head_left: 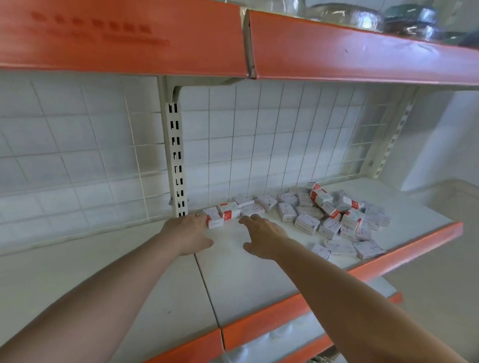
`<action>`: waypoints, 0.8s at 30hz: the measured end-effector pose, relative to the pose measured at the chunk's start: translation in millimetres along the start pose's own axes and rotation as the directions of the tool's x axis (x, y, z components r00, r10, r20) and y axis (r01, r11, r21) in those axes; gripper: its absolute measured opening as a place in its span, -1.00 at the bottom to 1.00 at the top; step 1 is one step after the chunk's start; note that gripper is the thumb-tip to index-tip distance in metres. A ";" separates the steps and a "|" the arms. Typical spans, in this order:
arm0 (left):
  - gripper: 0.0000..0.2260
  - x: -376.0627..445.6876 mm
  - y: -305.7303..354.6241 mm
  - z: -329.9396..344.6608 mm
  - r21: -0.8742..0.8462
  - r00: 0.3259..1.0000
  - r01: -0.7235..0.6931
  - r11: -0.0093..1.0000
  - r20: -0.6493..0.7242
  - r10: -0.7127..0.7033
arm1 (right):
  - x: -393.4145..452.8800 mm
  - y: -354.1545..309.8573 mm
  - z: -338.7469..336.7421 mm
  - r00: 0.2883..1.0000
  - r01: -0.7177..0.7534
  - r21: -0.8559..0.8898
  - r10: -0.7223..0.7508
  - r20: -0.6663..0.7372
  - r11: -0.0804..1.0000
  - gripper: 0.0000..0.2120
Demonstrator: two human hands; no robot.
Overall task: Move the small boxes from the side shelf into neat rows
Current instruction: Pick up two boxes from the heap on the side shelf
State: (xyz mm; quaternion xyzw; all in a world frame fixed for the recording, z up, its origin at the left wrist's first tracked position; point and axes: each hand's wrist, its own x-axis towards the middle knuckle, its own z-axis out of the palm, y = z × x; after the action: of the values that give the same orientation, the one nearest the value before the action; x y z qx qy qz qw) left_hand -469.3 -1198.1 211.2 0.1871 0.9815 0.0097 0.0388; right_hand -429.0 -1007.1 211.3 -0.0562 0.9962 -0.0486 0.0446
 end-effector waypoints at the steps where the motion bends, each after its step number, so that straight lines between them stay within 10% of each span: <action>1: -0.42 5.0 1.7 2.2 -0.027 1.000 0.030 0.999 0.001 -0.030 | 6.7 4.8 -0.1 1.000 0.024 -0.012 -0.024 0.004 1.000 -0.39; 24: -0.58 71.0 37.4 40.5 -0.160 0.918 0.332 0.929 -0.172 -0.358 | 102.7 32.8 -1.8 0.925 0.381 -0.181 -0.373 0.078 0.907 -0.31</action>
State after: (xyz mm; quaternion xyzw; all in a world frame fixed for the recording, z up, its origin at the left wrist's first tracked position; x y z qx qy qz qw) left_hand -518.2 -1137.1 166.9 0.0060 0.9954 0.0842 -0.0459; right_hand -534.4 -986.4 201.2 -0.2526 0.9654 0.0416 0.0492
